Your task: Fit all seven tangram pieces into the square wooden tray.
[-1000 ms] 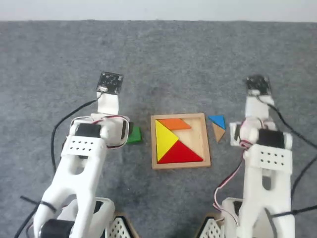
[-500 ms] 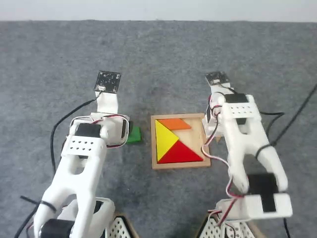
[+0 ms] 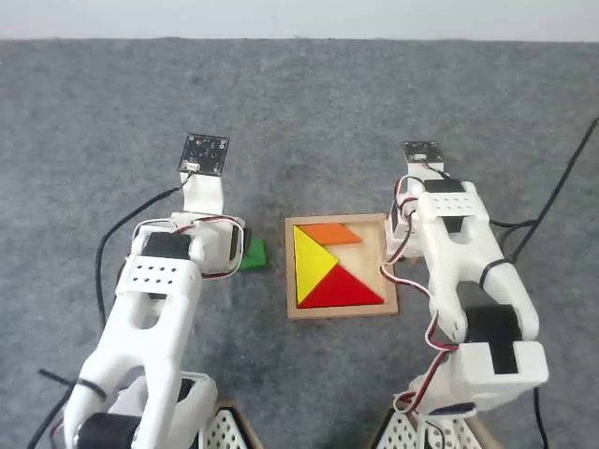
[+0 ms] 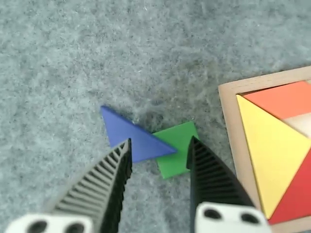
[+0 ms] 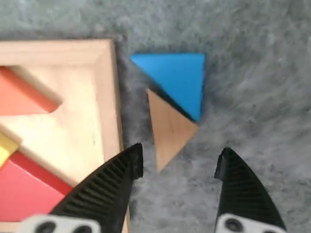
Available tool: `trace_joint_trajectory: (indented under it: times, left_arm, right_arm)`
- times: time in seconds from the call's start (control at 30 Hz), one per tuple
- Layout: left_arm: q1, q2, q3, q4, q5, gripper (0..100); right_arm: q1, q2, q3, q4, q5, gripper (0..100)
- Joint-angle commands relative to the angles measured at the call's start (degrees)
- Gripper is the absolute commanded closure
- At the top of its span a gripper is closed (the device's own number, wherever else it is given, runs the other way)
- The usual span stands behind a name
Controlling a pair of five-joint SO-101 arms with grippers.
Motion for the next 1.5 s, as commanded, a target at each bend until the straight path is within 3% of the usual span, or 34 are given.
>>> trace_joint_trajectory:
  times: [0.0,0.07,0.37,0.67,0.8,1.07,1.37,1.47]
  left_arm:
    - [-0.3,-2.2,-0.1,-1.3,0.7,81]
    - [-0.3,-2.2,-0.1,-1.3,0.7,81]
    - [-0.3,-2.2,0.0,-1.3,0.6,81]
    - [-0.3,-2.2,0.0,-1.3,0.6,81]
    - [-0.3,-2.2,0.0,-1.4,0.5,81]
    - [-0.3,-2.2,0.0,-1.4,0.5,81]
    - [-0.3,-2.2,0.0,-1.4,0.5,81]
    - [-0.3,-2.2,0.1,-1.4,0.5,81]
  right_arm:
    - [0.6,-0.3,-1.3,-1.8,-0.8,86.1]
    - [0.7,-0.3,-1.3,-2.0,-0.7,90.2]
    - [2.0,-0.3,-1.3,-1.4,-1.1,88.7]
    - [14.8,-0.7,-1.4,-0.4,-0.5,88.7]
    - [10.7,-1.0,-1.6,1.2,3.9,88.3]
    - [-1.4,-7.4,-1.8,1.5,1.9,88.2]
    - [-2.3,-4.8,-3.5,-2.4,1.8,88.0]
    - [-2.3,-0.7,-5.1,-2.8,1.8,83.8]
